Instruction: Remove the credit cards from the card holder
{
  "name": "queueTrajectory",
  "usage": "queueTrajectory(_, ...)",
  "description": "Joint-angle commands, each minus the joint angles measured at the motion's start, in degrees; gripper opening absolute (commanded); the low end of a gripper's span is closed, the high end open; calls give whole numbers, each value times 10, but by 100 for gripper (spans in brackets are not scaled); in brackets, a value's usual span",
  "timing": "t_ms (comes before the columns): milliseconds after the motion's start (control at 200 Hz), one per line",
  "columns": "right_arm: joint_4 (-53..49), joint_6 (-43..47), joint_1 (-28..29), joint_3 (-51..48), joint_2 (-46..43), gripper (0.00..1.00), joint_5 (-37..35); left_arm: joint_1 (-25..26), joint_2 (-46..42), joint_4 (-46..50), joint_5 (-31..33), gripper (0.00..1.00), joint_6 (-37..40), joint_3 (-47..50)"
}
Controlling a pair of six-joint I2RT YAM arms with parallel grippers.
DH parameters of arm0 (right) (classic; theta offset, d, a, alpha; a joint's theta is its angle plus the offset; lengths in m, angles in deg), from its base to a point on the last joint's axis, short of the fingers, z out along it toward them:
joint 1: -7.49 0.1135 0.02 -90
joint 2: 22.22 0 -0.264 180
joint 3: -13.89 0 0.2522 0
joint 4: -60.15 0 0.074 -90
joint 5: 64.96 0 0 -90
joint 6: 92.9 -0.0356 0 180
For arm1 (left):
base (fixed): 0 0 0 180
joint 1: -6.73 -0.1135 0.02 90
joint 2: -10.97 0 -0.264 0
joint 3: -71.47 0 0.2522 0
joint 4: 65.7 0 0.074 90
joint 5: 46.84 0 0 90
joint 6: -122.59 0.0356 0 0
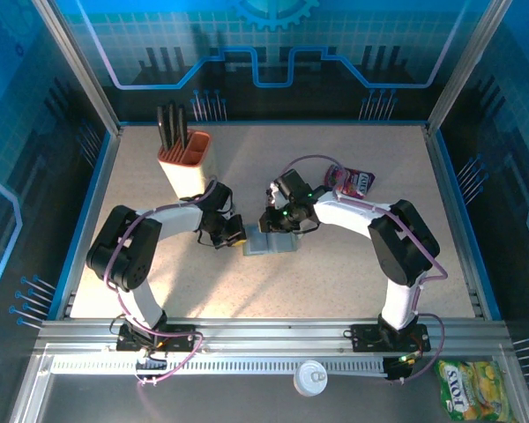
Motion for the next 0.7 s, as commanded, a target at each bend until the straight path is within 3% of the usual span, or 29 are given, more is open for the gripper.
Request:
queueTrajectory(0,28,-42,8,8,8,26,34,-5,3,14,20,0,14,-7)
queueTrajectory(350,30,-61,10,13,43,40,66,-5,7,2,12,0,13,4)
queueTrajectory(695,16,-52,12,28,76,36,76,-6,6,-1,12,0,14,9)
